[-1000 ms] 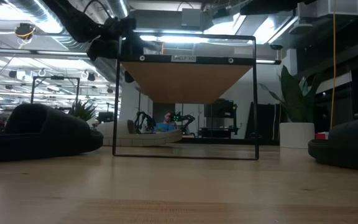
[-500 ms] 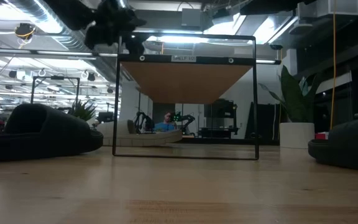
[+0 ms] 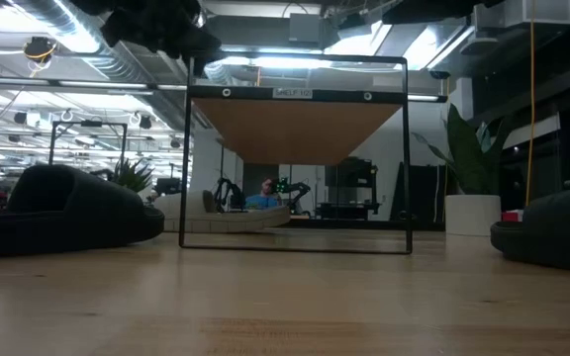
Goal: Pick and place slides into the shelf
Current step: Put the right gray slide on the shelf
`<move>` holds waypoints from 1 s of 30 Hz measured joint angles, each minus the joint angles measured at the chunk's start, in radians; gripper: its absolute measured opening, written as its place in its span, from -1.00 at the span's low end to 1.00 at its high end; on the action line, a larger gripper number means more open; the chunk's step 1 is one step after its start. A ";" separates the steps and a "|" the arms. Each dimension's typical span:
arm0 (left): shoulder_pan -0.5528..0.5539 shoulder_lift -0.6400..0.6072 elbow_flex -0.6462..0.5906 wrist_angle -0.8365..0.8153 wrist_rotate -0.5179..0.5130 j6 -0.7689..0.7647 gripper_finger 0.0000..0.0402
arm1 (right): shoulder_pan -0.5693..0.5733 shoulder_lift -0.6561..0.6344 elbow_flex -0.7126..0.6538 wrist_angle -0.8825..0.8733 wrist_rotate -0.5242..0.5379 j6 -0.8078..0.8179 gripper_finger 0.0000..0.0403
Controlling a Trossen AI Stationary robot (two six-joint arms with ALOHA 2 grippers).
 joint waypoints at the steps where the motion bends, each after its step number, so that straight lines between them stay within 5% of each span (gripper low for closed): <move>1: -0.013 -0.008 0.000 -0.001 -0.014 0.021 -0.17 | 0.000 0.000 0.000 0.000 0.000 0.000 -0.98; 14: -0.185 -0.075 -0.109 -0.040 -0.629 0.085 -0.17 | 0.000 0.000 0.000 -0.017 0.000 0.029 -0.98; 30: -0.188 -0.031 -0.197 -0.016 -0.894 0.141 -0.17 | 0.000 0.000 0.000 -0.011 0.042 0.026 -0.98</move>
